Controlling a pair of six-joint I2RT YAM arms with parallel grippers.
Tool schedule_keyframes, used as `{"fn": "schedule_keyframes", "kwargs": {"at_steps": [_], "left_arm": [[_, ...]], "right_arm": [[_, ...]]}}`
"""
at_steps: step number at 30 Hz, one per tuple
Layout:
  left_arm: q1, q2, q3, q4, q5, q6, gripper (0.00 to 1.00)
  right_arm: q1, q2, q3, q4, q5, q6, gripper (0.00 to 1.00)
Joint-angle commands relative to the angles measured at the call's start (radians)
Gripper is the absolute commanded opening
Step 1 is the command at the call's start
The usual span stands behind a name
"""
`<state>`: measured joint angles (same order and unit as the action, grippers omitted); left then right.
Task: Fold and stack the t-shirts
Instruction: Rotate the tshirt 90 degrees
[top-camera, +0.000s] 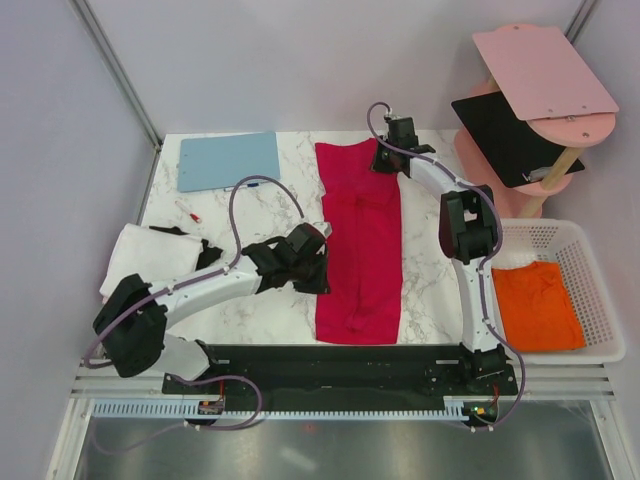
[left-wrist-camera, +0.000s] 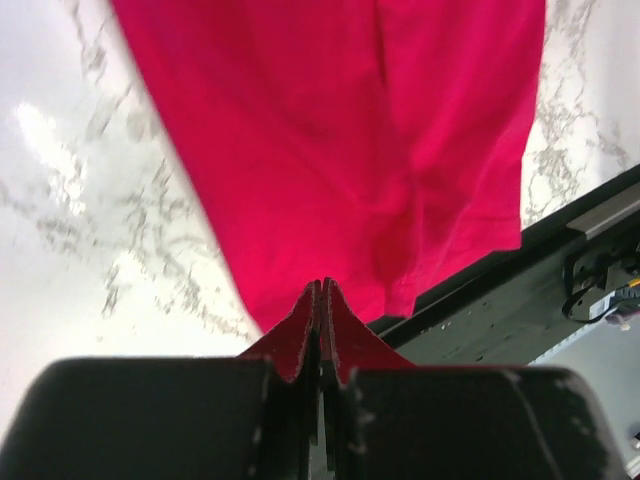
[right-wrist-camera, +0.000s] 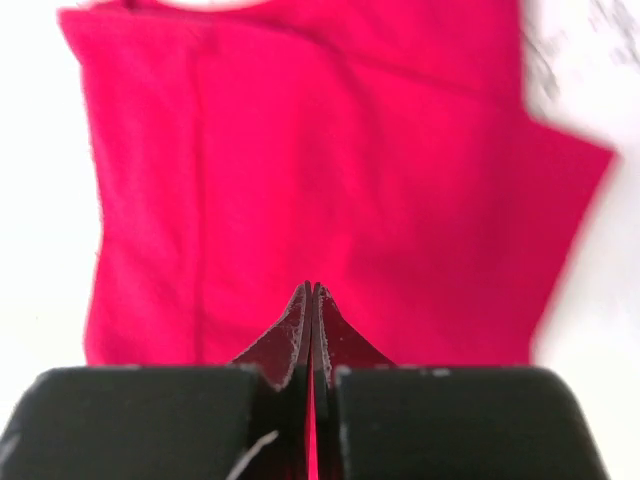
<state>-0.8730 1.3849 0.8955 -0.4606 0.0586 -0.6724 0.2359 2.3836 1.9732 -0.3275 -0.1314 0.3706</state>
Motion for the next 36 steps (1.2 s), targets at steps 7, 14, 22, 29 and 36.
{"fn": "schedule_keyframes", "kwargs": {"at_steps": [7, 14, 22, 29, 36], "left_arm": [[-0.004, 0.174, 0.053, 0.094, 0.04, 0.043, 0.02], [-0.006, 0.221, 0.048, 0.106, 0.107, 0.027, 0.02], [-0.006, 0.246, -0.016, 0.063, 0.106, -0.035, 0.02], [-0.017, 0.246, -0.093, 0.059, 0.104, -0.081, 0.02], [-0.032, 0.233, -0.066, 0.06, 0.073, -0.056, 0.02]], "right_arm": [[0.019, 0.069, 0.082, 0.122, 0.001, 0.019, 0.0], [0.019, 0.233, 0.294, 0.03, 0.056, 0.021, 0.0], [-0.001, 0.363, 0.446, -0.073, 0.144, 0.086, 0.0], [-0.05, 0.397, 0.457, -0.087, 0.133, 0.119, 0.0], [-0.044, 0.173, 0.206, 0.152, 0.035, 0.054, 0.0]]}}
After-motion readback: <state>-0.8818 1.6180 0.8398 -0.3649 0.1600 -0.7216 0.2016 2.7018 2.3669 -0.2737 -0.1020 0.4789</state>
